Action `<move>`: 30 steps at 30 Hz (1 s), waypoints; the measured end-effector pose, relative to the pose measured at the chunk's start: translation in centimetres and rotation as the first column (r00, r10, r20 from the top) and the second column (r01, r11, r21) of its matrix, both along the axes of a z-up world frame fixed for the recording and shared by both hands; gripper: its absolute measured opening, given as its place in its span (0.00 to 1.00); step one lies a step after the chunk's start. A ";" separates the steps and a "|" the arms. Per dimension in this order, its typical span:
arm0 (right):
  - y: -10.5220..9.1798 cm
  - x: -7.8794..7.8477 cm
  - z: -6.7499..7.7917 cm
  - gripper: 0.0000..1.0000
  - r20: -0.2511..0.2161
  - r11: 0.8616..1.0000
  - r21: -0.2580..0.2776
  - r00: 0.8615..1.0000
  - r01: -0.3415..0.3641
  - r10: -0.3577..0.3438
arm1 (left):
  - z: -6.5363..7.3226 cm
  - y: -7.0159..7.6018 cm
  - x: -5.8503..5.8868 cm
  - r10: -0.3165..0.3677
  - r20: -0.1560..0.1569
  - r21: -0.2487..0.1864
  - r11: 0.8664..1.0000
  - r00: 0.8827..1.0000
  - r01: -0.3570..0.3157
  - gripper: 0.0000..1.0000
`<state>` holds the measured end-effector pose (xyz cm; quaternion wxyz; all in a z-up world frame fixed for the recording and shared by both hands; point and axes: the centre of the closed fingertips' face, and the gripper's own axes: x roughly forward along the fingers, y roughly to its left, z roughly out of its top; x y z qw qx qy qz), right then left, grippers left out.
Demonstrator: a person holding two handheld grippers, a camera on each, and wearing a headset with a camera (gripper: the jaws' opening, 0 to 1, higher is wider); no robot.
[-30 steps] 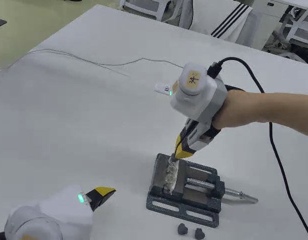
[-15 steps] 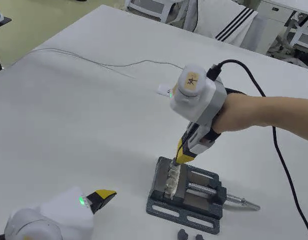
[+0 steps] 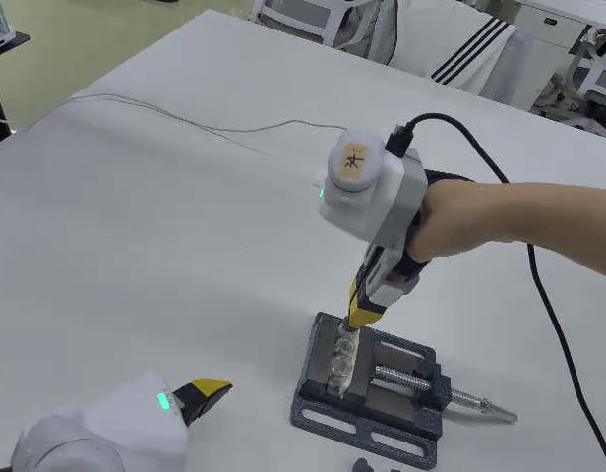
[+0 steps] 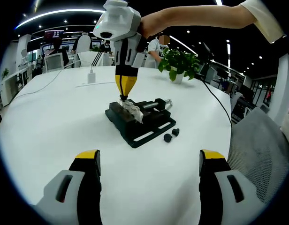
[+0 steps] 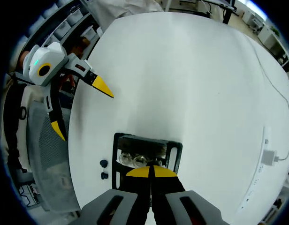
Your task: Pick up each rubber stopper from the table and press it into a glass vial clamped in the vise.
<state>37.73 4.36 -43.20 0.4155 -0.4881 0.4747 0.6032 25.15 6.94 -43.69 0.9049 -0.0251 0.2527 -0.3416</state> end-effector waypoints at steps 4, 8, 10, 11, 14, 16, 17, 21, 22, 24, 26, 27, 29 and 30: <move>-0.1 0.3 -0.1 0.00 -0.007 1.000 -0.008 1.000 0.027 -0.027 | 0.0 0.0 0.0 -0.001 0.000 0.002 1.000 1.000 0.001 0.85; -0.2 0.3 -0.1 0.00 -0.018 0.999 -0.013 0.999 0.036 -0.036 | 0.0 0.0 0.1 0.002 -0.002 0.003 1.000 1.000 -0.002 0.85; -0.2 0.3 -0.1 0.00 -0.017 1.000 -0.019 1.000 0.025 -0.025 | 0.0 0.0 0.1 0.002 -0.002 0.002 1.000 1.000 -0.002 0.85; -0.2 0.3 -0.2 0.00 -0.023 0.999 -0.027 0.999 0.047 -0.048 | 0.0 0.0 0.1 0.004 -0.003 0.002 1.000 1.000 -0.004 0.85; -0.2 0.3 -0.2 0.00 -0.029 0.999 -0.039 0.999 0.027 -0.028 | 0.1 0.1 0.0 0.006 -0.003 0.005 1.000 1.000 -0.006 0.85; -0.3 0.4 -0.2 0.00 -0.033 0.998 -0.034 0.998 0.053 -0.054 | 0.2 0.2 -0.1 0.008 0.000 0.007 1.000 1.000 -0.008 0.85; -0.3 0.4 -0.2 0.00 -0.033 0.998 -0.031 0.998 0.048 -0.049 | 0.3 0.3 -0.1 0.010 0.001 0.006 1.000 1.000 -0.010 0.84; -0.4 0.3 -0.1 0.00 -0.026 0.998 0.001 0.997 0.068 -0.068 | 0.6 0.5 -0.4 0.011 0.006 0.014 1.000 1.000 -0.011 0.84; -0.4 0.2 -0.1 0.00 -0.022 0.998 0.004 0.998 0.067 -0.067 | 0.6 0.5 -0.5 0.010 0.007 0.017 1.000 1.000 -0.010 0.84; -0.4 0.2 -0.1 0.00 -0.002 0.999 0.024 0.999 0.044 -0.044 | 0.9 0.6 -0.6 0.012 0.011 0.021 1.000 1.000 -0.012 0.84; -0.3 0.2 0.0 0.00 0.010 0.999 0.041 1.000 0.010 -0.010 | 1.2 0.7 -0.5 0.013 0.019 0.023 1.000 1.000 -0.014 0.84; -0.3 0.2 0.0 0.00 0.021 0.999 0.045 1.000 -0.021 0.020 | 1.4 0.7 -0.4 0.013 0.022 0.024 1.000 1.000 -0.013 0.84; -0.3 0.1 0.0 0.00 0.036 0.997 0.048 0.998 -0.059 0.057 | 1.8 0.8 -0.2 0.009 0.030 0.026 1.000 1.000 -0.010 0.84; -0.3 0.1 0.0 0.00 0.040 0.996 0.049 0.997 -0.072 0.070 | 1.9 0.8 -0.1 0.007 0.032 0.030 1.000 0.999 -0.008 0.84</move>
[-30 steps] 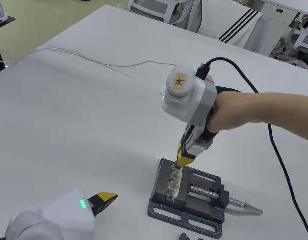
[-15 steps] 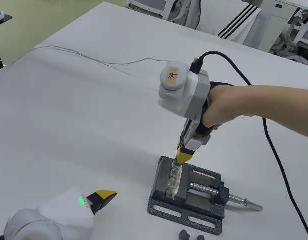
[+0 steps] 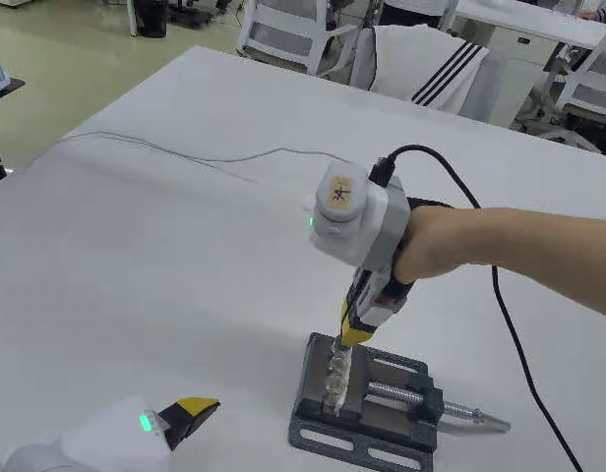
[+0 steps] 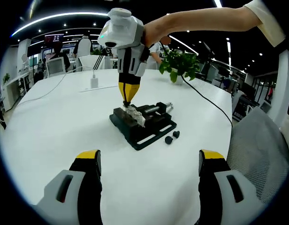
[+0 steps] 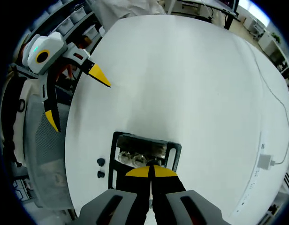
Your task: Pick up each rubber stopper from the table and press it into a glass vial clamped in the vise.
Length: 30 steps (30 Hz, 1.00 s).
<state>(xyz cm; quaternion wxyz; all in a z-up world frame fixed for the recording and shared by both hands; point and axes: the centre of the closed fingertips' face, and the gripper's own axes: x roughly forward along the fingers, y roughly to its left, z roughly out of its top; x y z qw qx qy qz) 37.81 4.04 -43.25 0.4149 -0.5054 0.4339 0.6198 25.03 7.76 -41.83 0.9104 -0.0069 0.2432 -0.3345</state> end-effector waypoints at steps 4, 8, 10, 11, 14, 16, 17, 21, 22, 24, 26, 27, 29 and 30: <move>0.0 0.0 0.0 0.00 0.012 1.000 0.003 1.000 0.001 -0.001 | 0.9 0.0 0.6 -0.007 0.023 0.008 1.000 1.000 0.007 0.84; 0.0 -0.1 0.0 0.00 0.019 1.000 0.009 1.000 -0.007 0.007 | 1.4 -0.1 1.0 -0.011 0.039 0.013 1.000 0.999 0.011 0.84; 0.0 -0.1 0.0 0.00 0.019 1.000 0.022 1.000 -0.005 0.005 | 1.6 -0.1 1.2 -0.011 0.043 0.013 1.000 0.999 0.010 0.84; 0.0 -0.1 0.0 0.00 0.020 0.999 0.036 1.000 -0.011 0.010 | 1.6 -0.1 1.2 -0.013 0.045 0.013 1.000 0.999 0.013 0.84; 0.0 -0.2 0.1 0.00 0.033 0.998 0.064 0.999 -0.018 0.016 | 1.7 -0.2 1.2 -0.019 0.048 0.015 1.000 0.999 0.018 0.84; 0.1 -0.2 0.1 0.00 0.045 0.996 0.085 0.999 -0.023 0.020 | 1.7 -0.3 1.1 -0.020 0.050 0.016 1.000 0.999 0.019 0.84; 0.1 -0.2 0.1 0.00 0.048 0.996 0.092 0.999 -0.022 0.018 | 1.7 -0.3 1.1 -0.020 0.049 0.016 1.000 0.999 0.020 0.84; 0.3 -0.2 0.1 0.00 0.052 0.993 0.114 0.998 0.013 -0.019 | 1.6 -0.4 1.0 -0.025 0.046 0.018 1.000 0.999 0.024 0.84; 0.2 -0.2 0.1 0.00 0.054 0.993 0.116 0.998 0.011 -0.018 | 1.6 -0.4 1.0 -0.026 0.046 0.019 1.000 0.999 0.025 0.84; 0.3 -0.3 0.1 0.00 0.061 0.993 0.121 0.998 0.003 -0.010 | 1.6 -0.5 1.0 -0.028 0.047 0.020 0.999 0.998 0.028 0.84; 0.3 -0.3 0.0 0.00 0.069 0.992 0.122 0.998 -0.012 0.004 | 1.7 -0.5 0.9 -0.030 0.048 0.022 0.999 0.998 0.029 0.84; 0.3 -0.4 0.0 0.00 0.070 0.993 0.121 0.998 -0.013 0.004 | 1.7 -0.5 0.9 -0.030 0.047 0.021 0.999 0.998 0.029 0.84; 0.3 -0.4 0.1 0.00 0.075 0.993 0.118 0.997 -0.019 0.010 | 1.8 -0.6 0.8 -0.031 0.049 0.023 0.999 0.998 0.030 0.84; 0.4 -0.4 0.1 0.00 0.076 0.993 0.118 0.997 -0.019 0.010 | 1.8 -0.6 0.8 -0.032 0.049 0.023 0.999 0.998 0.031 0.84</move>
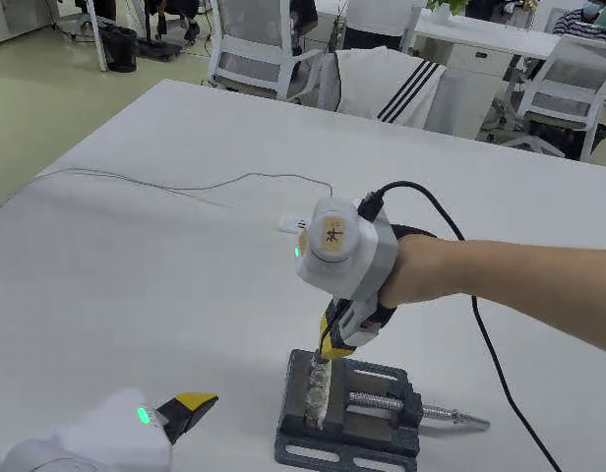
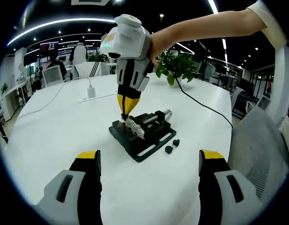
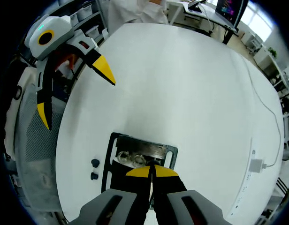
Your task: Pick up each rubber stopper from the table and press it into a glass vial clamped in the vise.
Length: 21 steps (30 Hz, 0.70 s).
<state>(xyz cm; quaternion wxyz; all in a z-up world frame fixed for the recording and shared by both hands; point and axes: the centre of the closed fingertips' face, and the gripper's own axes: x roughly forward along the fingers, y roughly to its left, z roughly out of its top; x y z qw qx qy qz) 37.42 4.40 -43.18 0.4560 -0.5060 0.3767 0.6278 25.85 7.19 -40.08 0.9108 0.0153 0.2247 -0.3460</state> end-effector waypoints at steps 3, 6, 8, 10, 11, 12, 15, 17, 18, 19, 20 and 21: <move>0.0 0.0 0.0 0.00 0.004 1.000 0.004 1.000 -0.001 0.001 | 0.0 0.0 -0.1 0.000 0.000 0.002 1.000 1.000 0.000 0.84; 0.0 0.0 0.0 0.00 0.007 1.000 0.012 1.000 0.000 0.000 | 0.0 0.0 -0.1 0.000 0.000 0.004 1.000 1.000 0.000 0.84; 0.0 0.0 0.0 0.00 0.004 1.000 0.018 1.000 0.010 -0.010 | 0.0 0.0 -0.2 0.001 -0.001 0.004 1.000 1.000 -0.001 0.84; -0.1 0.0 0.1 0.00 0.000 1.000 0.025 1.000 0.016 -0.016 | 0.1 0.1 -0.2 0.001 -0.001 0.005 1.000 1.000 -0.001 0.84; -0.1 0.0 0.1 0.00 -0.004 0.999 0.029 1.000 0.023 -0.023 | 0.1 0.1 -0.2 0.002 -0.001 0.006 1.000 1.000 -0.002 0.84; -0.1 0.1 0.1 0.00 -0.005 0.999 0.031 1.000 0.030 -0.030 | 0.1 0.2 -0.3 0.002 0.000 0.007 1.000 1.000 -0.002 0.84; -0.1 0.2 0.2 0.00 -0.009 0.998 0.039 0.999 0.044 -0.044 | 0.2 0.3 -0.3 0.003 -0.002 0.008 1.000 1.000 -0.003 0.84; -0.2 0.4 0.2 0.03 0.002 0.998 0.045 0.999 0.053 -0.053 | 0.2 0.4 -0.4 0.004 -0.002 0.009 1.000 1.000 -0.004 0.84; -0.2 0.4 0.3 0.05 0.002 0.997 0.047 0.998 0.056 -0.056 | 0.2 0.4 -0.4 0.003 -0.003 0.010 1.000 1.000 -0.003 0.84; -0.5 0.2 0.2 0.09 -0.010 0.997 0.039 0.998 0.066 -0.066 | 0.2 0.4 -0.4 0.003 -0.002 0.011 1.000 1.000 -0.003 0.84; -0.6 0.2 0.2 0.12 -0.009 0.996 0.038 0.997 0.075 -0.074 | 0.2 0.5 -0.4 0.003 -0.002 0.011 1.000 1.000 -0.003 0.84; -0.8 0.3 0.1 0.16 -0.002 0.995 0.049 0.997 0.082 -0.082 | 0.2 0.5 -0.4 0.003 -0.003 0.010 1.000 1.000 -0.003 0.84</move>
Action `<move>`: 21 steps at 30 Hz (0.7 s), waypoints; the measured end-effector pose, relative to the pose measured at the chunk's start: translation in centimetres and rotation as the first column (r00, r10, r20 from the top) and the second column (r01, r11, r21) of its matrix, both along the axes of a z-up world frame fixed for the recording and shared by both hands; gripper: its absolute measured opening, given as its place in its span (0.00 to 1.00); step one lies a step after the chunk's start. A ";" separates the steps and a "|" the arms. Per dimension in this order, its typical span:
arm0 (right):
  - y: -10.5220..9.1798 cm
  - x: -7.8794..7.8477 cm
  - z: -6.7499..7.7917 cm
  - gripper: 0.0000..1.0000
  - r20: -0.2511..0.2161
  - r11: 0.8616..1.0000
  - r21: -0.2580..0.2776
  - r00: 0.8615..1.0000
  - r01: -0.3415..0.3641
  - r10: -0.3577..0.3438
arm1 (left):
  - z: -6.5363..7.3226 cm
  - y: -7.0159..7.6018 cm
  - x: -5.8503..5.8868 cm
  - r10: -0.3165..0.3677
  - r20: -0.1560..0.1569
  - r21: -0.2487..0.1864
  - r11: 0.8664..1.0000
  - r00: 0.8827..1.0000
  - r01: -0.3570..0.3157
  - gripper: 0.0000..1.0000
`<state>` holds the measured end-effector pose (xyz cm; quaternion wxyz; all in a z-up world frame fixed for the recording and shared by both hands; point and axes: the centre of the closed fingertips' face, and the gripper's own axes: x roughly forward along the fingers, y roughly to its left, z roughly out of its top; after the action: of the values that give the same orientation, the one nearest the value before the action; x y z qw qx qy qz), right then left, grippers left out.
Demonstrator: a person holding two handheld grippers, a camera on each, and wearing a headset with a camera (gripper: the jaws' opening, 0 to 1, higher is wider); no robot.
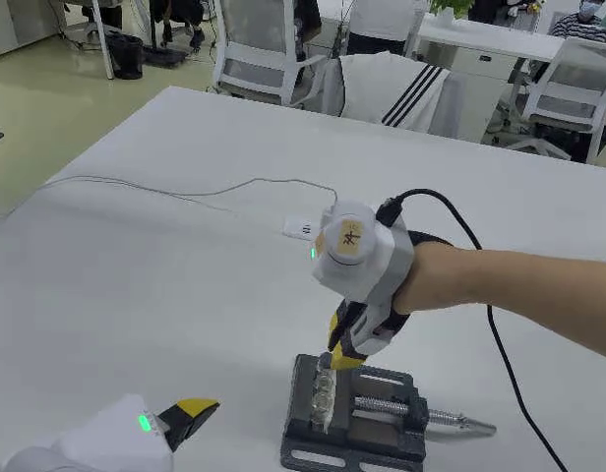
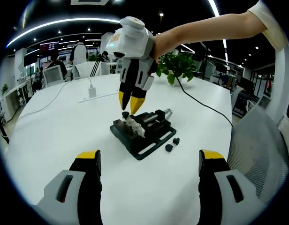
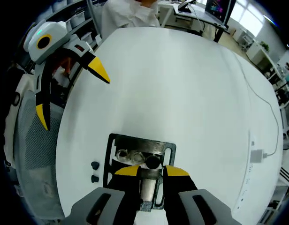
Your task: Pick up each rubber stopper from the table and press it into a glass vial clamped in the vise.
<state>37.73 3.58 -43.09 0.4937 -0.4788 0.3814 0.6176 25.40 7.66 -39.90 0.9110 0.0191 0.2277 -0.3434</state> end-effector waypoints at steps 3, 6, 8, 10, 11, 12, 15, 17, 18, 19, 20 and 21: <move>-0.3 -0.2 0.1 0.23 -0.005 0.999 0.030 0.999 0.035 -0.035 | 0.0 0.0 0.0 0.001 0.002 0.000 1.000 1.000 -0.001 0.84; -0.3 -0.5 0.3 0.30 -0.011 0.996 0.071 0.998 0.055 -0.054 | 0.0 0.0 -0.1 -0.001 0.002 0.002 1.000 1.000 0.001 0.84; -0.5 -0.8 0.5 0.35 -0.013 0.993 0.093 0.998 0.066 -0.065 | 0.0 0.0 -0.1 -0.001 0.001 0.003 1.000 1.000 0.001 0.84; -0.6 -1.0 0.5 0.38 -0.014 0.991 0.110 0.997 0.077 -0.076 | -0.1 0.0 -0.1 -0.003 0.001 0.006 1.000 1.000 0.003 0.84; -0.7 -1.1 0.6 0.39 -0.012 0.990 0.119 0.997 0.082 -0.081 | -0.1 0.0 -0.1 -0.003 0.001 0.006 1.000 1.000 0.003 0.84; -0.7 -1.2 0.6 0.40 -0.012 0.988 0.128 0.996 0.088 -0.087 | -0.1 0.0 -0.1 -0.003 0.001 0.006 1.000 1.000 0.003 0.84; -1.0 -1.7 0.8 0.41 -0.017 0.982 0.157 0.995 0.104 -0.103 | 0.0 0.0 -0.1 -0.005 0.003 0.008 1.000 1.000 0.005 0.84; -1.2 -2.1 0.8 0.41 -0.022 0.979 0.166 0.993 0.114 -0.112 | 0.0 0.0 -0.1 -0.007 0.005 0.010 1.000 1.000 0.007 0.84; -1.4 -2.3 0.9 0.41 -0.024 0.977 0.175 0.992 0.125 -0.122 | -0.1 0.1 0.0 -0.007 0.005 0.012 1.000 1.000 0.007 0.85; -1.5 -2.5 0.9 0.42 -0.024 0.976 0.178 0.992 0.125 -0.123 | -0.1 0.1 0.0 -0.007 0.005 0.013 1.000 1.000 0.007 0.84; -1.6 -2.7 1.0 0.41 -0.024 0.975 0.183 0.992 0.128 -0.126 | -0.1 0.1 0.0 -0.008 0.006 0.015 1.000 1.000 0.008 0.84; -1.9 -2.9 1.0 0.41 -0.026 0.972 0.190 0.991 0.136 -0.134 | -0.1 0.2 0.1 -0.008 0.006 0.017 1.000 1.000 0.008 0.84</move>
<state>34.87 1.73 -42.07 0.5757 -0.3981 0.3554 0.6194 25.46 7.87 -39.97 0.9101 0.0285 0.2278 -0.3449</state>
